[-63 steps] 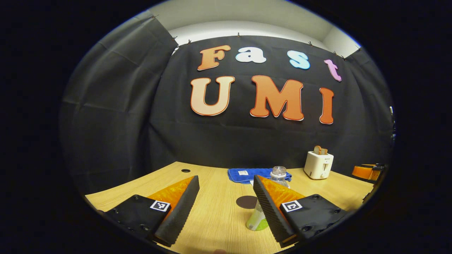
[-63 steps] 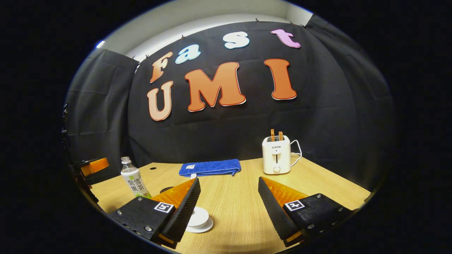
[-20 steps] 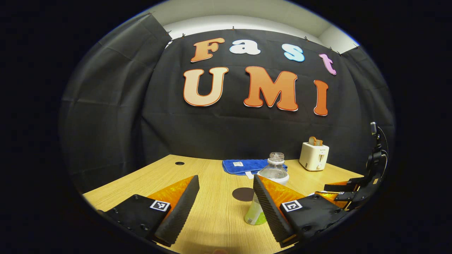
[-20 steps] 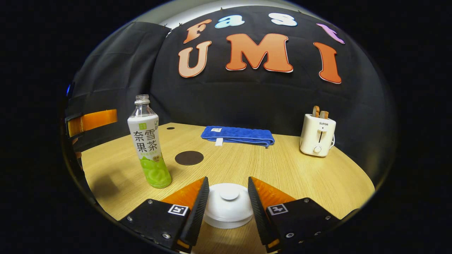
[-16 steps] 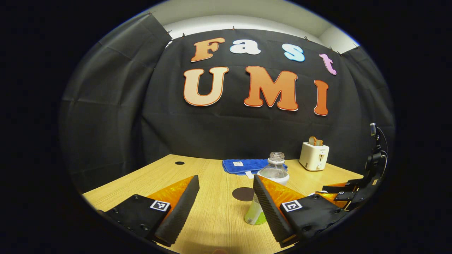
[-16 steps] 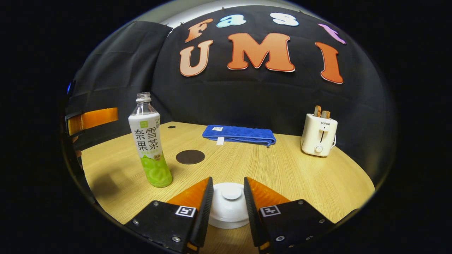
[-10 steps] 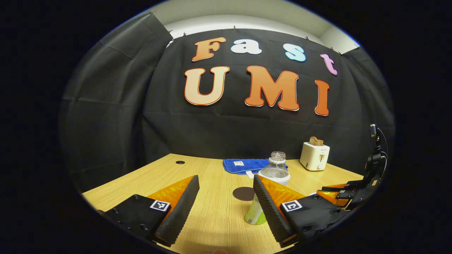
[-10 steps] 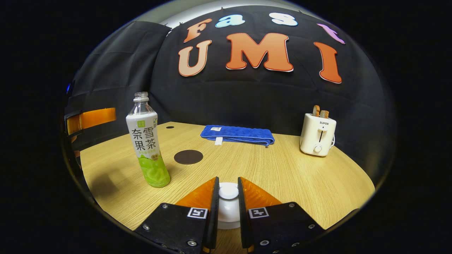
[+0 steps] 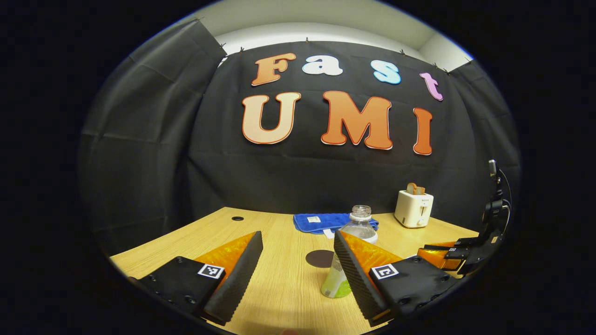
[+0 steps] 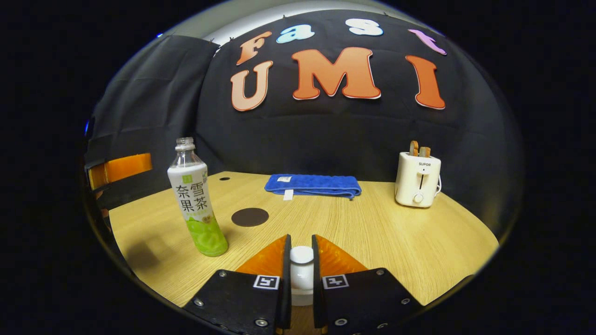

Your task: Open the teacup lid with one hand, grasp the water bottle and pour water into the teacup with the other hand; after pouring, place the water bottle on the coaster and then close the teacup lid.

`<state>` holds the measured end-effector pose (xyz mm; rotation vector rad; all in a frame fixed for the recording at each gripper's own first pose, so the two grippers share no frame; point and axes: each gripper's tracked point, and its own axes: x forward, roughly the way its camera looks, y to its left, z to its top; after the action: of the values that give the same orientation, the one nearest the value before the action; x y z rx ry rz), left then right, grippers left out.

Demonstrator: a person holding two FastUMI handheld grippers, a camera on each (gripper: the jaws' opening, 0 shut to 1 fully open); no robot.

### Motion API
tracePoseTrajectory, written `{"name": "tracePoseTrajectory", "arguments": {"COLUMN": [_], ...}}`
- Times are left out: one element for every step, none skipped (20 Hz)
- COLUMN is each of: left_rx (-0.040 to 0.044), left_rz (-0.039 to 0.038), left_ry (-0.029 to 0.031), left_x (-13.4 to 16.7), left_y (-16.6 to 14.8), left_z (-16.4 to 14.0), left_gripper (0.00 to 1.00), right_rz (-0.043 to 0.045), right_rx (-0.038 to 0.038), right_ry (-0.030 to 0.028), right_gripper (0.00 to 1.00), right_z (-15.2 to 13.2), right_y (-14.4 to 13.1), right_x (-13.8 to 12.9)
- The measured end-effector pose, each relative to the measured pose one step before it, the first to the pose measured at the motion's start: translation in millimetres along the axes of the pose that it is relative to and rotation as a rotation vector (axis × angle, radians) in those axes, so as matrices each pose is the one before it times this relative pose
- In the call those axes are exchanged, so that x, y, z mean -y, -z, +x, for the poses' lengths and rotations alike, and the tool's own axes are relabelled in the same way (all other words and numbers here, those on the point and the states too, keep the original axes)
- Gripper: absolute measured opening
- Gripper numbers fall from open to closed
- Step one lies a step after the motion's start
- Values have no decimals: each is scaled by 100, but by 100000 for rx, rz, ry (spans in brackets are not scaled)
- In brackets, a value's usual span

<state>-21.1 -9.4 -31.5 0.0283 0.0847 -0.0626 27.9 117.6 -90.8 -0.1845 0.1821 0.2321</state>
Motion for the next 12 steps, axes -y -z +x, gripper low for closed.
{"name": "tracePoseTrajectory", "arguments": {"left_rx": [555,722,827,965,854,482,137,-149,-472,66,-188,-430], "left_rz": [948,1061,678,153,-6,180,279,122,-268,-649,-711,-592], "left_ry": [67,-101,129,510,526,460,269,514,838,1517,1949,2090], "left_x": [30,57,67,185,203,153,127,244,430,545,641,666], "left_y": [-195,-352,-270,-341,-167,-160,-65,4,134,28,-54,201], "left_z": [-121,-153,-125,-97,-154,-152,-85,-73,-41,-84,-13,-119], "left_gripper": [99,99,99,99,99,99,99,99,99,99,99,99], "right_rz": [851,1093,35,-477,-165,708,713,523,375,364,282,198], "right_rx": [1100,1276,902,1190,458,-65,-219,-406,-403,-283,-305,-66], "right_ry": [-163,158,1328,2126,1912,2043,2298,2489,2546,2398,2458,2380], "right_gripper": [19,19,19,19,19,19,19,19,19,19,19,19], "right_z": [-245,-195,-225,-152,-37,23,43,-26,28,6,-16,68], "right_y": [-538,-497,-495,-427,-157,-92,75,71,61,111,10,63], "right_x": [265,306,682,1083,981,1124,1086,1188,1209,1140,1036,1023]}}
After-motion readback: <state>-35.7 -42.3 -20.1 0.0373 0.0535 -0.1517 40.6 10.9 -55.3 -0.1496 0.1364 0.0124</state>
